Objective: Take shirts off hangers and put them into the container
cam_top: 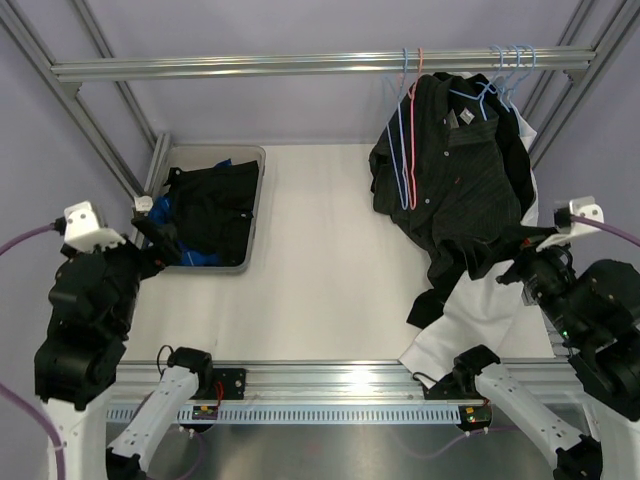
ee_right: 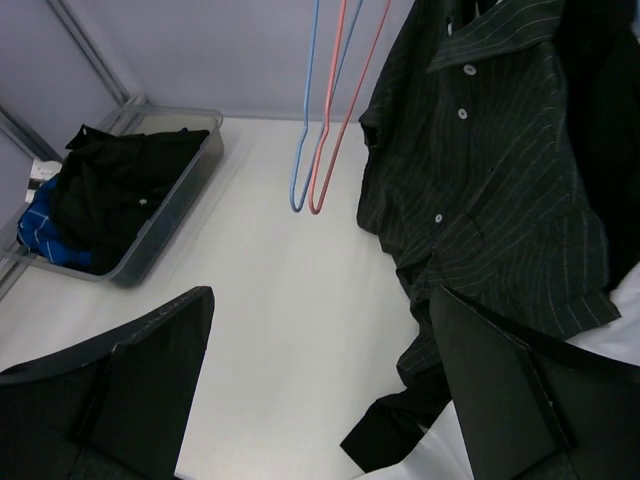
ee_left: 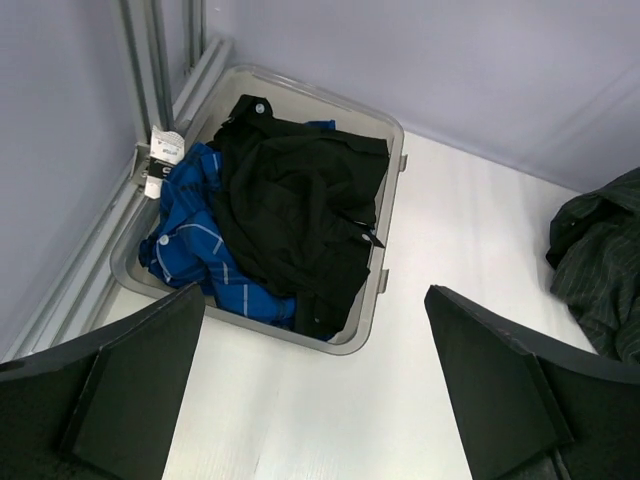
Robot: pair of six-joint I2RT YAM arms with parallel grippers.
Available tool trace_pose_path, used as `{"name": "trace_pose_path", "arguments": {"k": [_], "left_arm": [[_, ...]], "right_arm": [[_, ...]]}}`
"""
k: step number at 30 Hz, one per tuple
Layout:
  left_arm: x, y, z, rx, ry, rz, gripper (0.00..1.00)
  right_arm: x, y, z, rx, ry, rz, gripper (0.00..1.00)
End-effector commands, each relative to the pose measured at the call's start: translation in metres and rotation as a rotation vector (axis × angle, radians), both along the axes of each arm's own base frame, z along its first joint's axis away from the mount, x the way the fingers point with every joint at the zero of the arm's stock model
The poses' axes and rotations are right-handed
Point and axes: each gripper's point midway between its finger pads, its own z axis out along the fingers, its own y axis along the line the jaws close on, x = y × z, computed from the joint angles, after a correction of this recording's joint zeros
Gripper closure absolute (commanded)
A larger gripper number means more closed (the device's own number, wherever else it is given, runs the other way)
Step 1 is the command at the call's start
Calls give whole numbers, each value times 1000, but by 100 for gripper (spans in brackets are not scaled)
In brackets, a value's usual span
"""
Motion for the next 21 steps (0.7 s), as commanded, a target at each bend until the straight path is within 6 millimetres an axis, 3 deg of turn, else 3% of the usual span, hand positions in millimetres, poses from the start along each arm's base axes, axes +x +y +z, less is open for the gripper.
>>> {"name": "trace_pose_path", "arguments": {"k": [1, 11, 21], "left_arm": [[-22, 8, -3, -8, -29, 22, 1], [-79, 31, -6, -11, -91, 85, 1], [-97, 42, -9, 1, -73, 123, 1]], "right_arm": [[-18, -25, 9, -13, -79, -74, 1], [-45, -48, 12, 7, -181, -122, 1], [-53, -46, 19, 24, -229, -93, 0]]}}
